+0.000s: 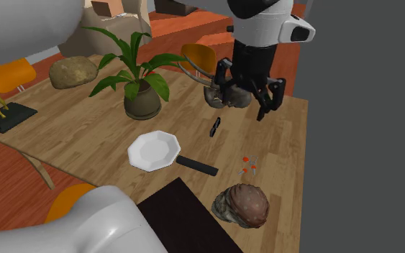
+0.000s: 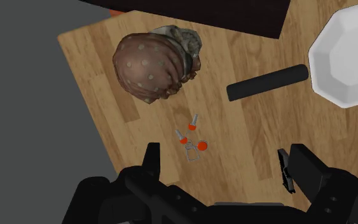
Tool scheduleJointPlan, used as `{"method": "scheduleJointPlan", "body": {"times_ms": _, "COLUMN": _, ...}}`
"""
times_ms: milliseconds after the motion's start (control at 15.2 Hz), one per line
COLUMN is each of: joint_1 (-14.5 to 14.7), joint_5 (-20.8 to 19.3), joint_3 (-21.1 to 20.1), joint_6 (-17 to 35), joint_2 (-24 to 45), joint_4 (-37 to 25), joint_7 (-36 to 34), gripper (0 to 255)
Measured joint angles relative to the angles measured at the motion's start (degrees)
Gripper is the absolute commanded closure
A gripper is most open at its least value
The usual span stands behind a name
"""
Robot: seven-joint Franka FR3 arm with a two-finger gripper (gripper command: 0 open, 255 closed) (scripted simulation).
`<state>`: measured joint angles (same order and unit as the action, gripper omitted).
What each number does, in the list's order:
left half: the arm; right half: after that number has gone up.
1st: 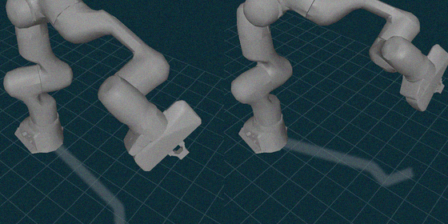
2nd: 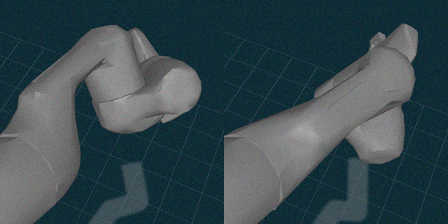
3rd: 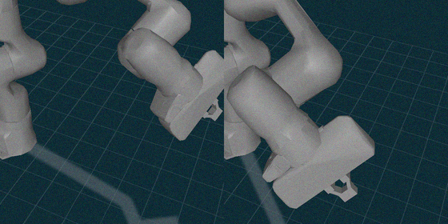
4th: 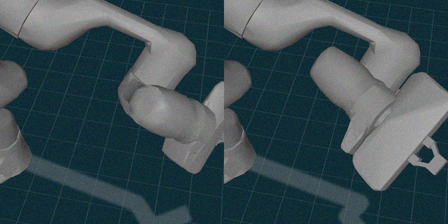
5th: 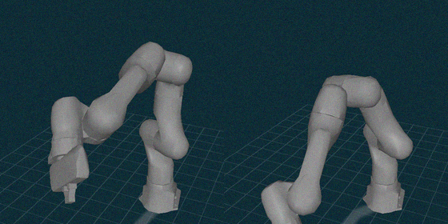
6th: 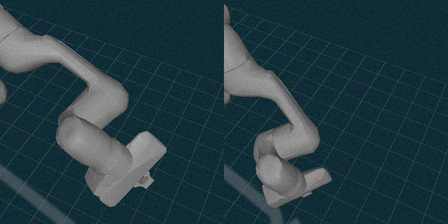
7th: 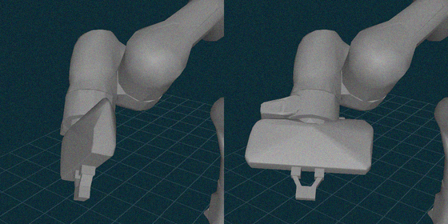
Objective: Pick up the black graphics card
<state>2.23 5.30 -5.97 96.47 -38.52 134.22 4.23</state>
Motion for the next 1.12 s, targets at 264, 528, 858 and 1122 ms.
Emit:
{"method": "scheduleJointPlan", "body": {"times_ms": 264, "joint_1": 1.12, "joint_5": 1.16, "joint_3": -2.48, "joint_6": 7.55, "joint_2": 5.01, "joint_4": 2.19, "joint_7": -0.99, "gripper": 0}}
{"method": "scheduleJointPlan", "body": {"times_ms": 528, "joint_1": 2.07, "joint_5": 1.81, "joint_3": -4.93, "joint_6": 14.48, "joint_2": 11.16, "joint_4": 2.63, "joint_7": -2.05, "gripper": 0}}
{"method": "scheduleJointPlan", "body": {"times_ms": 858, "joint_1": 2.94, "joint_5": 1.58, "joint_3": -7.88, "joint_6": 23.15, "joint_2": 20.12, "joint_4": 1.97, "joint_7": -3.56, "gripper": 0}}
{"method": "scheduleJointPlan", "body": {"times_ms": 1122, "joint_1": 3.65, "joint_5": 0.45, "joint_3": -10.17, "joint_6": 29.07, "joint_2": 27.44, "joint_4": 0.36, "joint_7": -5.4, "gripper": 0}}
